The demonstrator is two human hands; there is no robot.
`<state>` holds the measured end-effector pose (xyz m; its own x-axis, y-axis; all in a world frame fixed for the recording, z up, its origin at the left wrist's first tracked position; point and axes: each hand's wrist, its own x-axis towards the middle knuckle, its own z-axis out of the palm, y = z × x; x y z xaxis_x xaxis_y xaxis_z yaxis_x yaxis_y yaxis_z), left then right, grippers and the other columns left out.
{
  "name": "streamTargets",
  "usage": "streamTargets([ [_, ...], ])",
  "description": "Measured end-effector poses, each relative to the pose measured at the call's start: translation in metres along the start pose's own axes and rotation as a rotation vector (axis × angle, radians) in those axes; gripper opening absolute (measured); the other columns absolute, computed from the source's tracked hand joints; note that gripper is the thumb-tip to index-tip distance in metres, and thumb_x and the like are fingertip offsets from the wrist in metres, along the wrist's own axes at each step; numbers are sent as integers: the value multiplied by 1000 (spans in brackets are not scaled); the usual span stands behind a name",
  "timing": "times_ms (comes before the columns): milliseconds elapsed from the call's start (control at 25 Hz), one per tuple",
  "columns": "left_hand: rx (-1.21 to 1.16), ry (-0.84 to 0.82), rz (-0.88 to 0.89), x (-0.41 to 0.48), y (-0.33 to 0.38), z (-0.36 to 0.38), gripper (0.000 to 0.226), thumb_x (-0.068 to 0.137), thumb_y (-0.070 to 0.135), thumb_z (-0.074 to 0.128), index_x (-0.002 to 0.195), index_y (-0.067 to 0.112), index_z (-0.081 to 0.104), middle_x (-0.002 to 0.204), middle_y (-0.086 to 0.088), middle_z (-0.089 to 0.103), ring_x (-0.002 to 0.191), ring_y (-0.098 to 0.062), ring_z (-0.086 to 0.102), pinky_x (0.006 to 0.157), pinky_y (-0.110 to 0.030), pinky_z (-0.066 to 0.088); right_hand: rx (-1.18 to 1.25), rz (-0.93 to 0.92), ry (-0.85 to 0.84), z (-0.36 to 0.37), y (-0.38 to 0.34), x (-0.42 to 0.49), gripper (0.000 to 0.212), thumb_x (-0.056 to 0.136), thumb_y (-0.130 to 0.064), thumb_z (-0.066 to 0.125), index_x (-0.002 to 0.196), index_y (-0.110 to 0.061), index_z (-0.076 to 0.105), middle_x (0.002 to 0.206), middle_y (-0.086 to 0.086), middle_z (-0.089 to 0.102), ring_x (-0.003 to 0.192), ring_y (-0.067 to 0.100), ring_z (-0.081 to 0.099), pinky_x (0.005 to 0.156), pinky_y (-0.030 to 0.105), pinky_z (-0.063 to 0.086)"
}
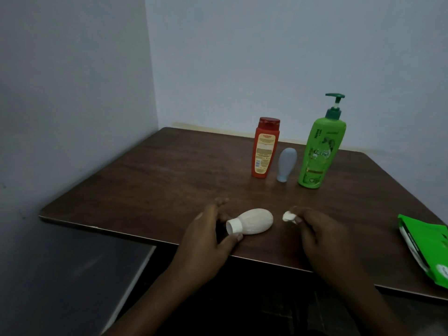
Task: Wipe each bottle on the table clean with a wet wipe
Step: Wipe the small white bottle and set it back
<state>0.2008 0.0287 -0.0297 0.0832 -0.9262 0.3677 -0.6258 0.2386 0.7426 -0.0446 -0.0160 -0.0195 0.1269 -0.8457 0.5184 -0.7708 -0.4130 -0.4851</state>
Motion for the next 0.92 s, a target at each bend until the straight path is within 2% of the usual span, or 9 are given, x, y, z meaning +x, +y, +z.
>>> streamTargets([
  [160, -39, 6, -21, 2, -5, 0, 78, 80, 32, 85, 140, 47, 38, 100, 20, 66, 100, 6, 62, 79, -7, 42, 22, -103, -86, 26, -31, 17, 35, 91, -4, 59, 122, -16, 69, 125, -1, 68, 117, 12, 61, 104, 21, 41],
  [320, 25, 74, 26, 2, -10, 5, 45, 75, 33, 89, 109, 39, 60, 95, 23, 67, 92, 10, 62, 76, -7, 45, -129, -294, -284, 45, -64, 13, 49, 88, -29, 36, 125, -17, 67, 131, 1, 65, 126, 18, 57, 113, 38, 39],
  [400, 53, 99, 59, 3, -12, 8, 33, 75, 34, 89, 102, 31, 71, 93, 16, 72, 87, 3, 64, 74, -16, 49, -107, -327, -288, 39, -59, 15, 46, 90, -26, 38, 125, -21, 68, 132, -2, 65, 127, 13, 56, 116, 38, 35],
  [480, 60, 114, 85, 3, -13, 10, 33, 76, 35, 88, 106, 31, 76, 94, 13, 73, 86, 1, 64, 74, -9, 45, -32, -256, -288, 31, -48, 20, 38, 94, -18, 48, 126, -25, 66, 134, -7, 63, 128, 7, 54, 117, 35, 34],
  [560, 73, 133, 113, 3, -14, 11, 33, 77, 36, 87, 108, 29, 77, 96, 14, 74, 87, 1, 64, 75, -4, 40, -73, -196, -272, 30, -42, 26, 34, 93, -13, 56, 122, -26, 69, 128, -7, 67, 120, 10, 60, 109, 31, 43],
  [640, 68, 141, 127, 0, -13, 11, 33, 79, 37, 86, 109, 28, 76, 99, 15, 73, 90, 1, 63, 77, -7, 43, -193, -115, -259, 30, -37, 32, 21, 91, -14, 57, 101, -26, 72, 107, -3, 75, 99, 19, 69, 82, 32, 53],
  [720, 59, 135, 129, 0, -13, 11, 33, 79, 37, 86, 109, 30, 75, 99, 16, 73, 91, 2, 64, 78, -9, 45, -281, -14, -257, 25, -33, 35, 14, 90, -18, 53, 84, -25, 63, 89, -1, 72, 86, 23, 68, 66, 34, 47],
  [800, 66, 132, 131, 2, -15, 11, 32, 78, 37, 86, 108, 31, 76, 97, 15, 72, 90, 2, 64, 77, -2, 40, -277, -27, -229, 26, -37, 31, 22, 90, -19, 53, 103, -24, 70, 104, -2, 73, 97, 21, 67, 77, 35, 52],
  [920, 57, 135, 133, 3, -17, 11, 33, 76, 35, 87, 106, 31, 76, 97, 14, 73, 89, 2, 65, 77, 1, 38, -143, -229, -275, 39, -64, 9, 43, 88, -22, 47, 127, -21, 66, 133, -2, 64, 122, 16, 59, 104, 36, 47],
])
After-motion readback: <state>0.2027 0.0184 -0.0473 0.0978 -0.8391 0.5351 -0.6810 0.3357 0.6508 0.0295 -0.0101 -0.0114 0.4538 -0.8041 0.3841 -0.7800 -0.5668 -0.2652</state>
